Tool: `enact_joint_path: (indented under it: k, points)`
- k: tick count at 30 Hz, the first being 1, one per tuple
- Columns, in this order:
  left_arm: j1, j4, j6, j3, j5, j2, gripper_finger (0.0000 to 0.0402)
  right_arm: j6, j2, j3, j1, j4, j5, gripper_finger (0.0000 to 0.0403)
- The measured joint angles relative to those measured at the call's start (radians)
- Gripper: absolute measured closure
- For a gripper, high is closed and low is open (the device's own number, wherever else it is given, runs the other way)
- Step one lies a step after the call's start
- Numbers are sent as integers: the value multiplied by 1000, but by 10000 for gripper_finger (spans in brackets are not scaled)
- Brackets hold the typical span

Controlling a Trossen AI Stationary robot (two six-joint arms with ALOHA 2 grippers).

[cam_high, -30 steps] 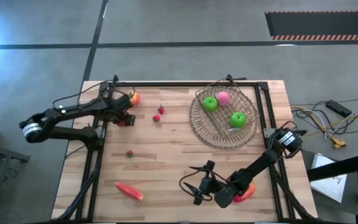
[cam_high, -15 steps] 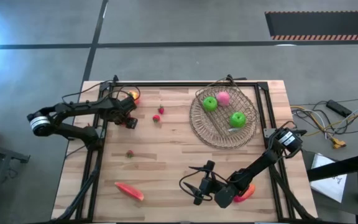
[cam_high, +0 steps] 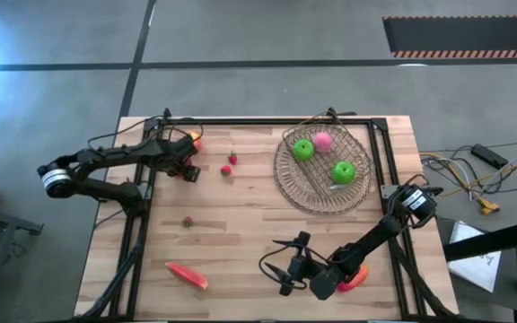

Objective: Build produce basket
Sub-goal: Put the red apple into the gold wire basket

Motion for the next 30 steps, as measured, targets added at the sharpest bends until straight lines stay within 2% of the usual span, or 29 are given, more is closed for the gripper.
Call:
enact_joint_path:
  k: [5, 11, 16, 23, 30]
  points:
    - [12, 52, 21, -8, -8, 34, 82, 7, 0, 0, 0, -3, 0, 77]
    - [12, 71, 39, -8, -12, 65, 119, 9, 0, 0, 0, -3, 0, 77]
    - [12, 68, 56, -6, -24, 52, 122, 9, 0, 0, 0, -2, 0, 77]
    - [-18, -4, 79, -8, -23, -37, 114, 16, 0, 0, 1, -3, 9, 77]
    - [-175, 22, 131, -16, -22, -201, 112, 20, -8, -1, 16, -62, 35, 77]
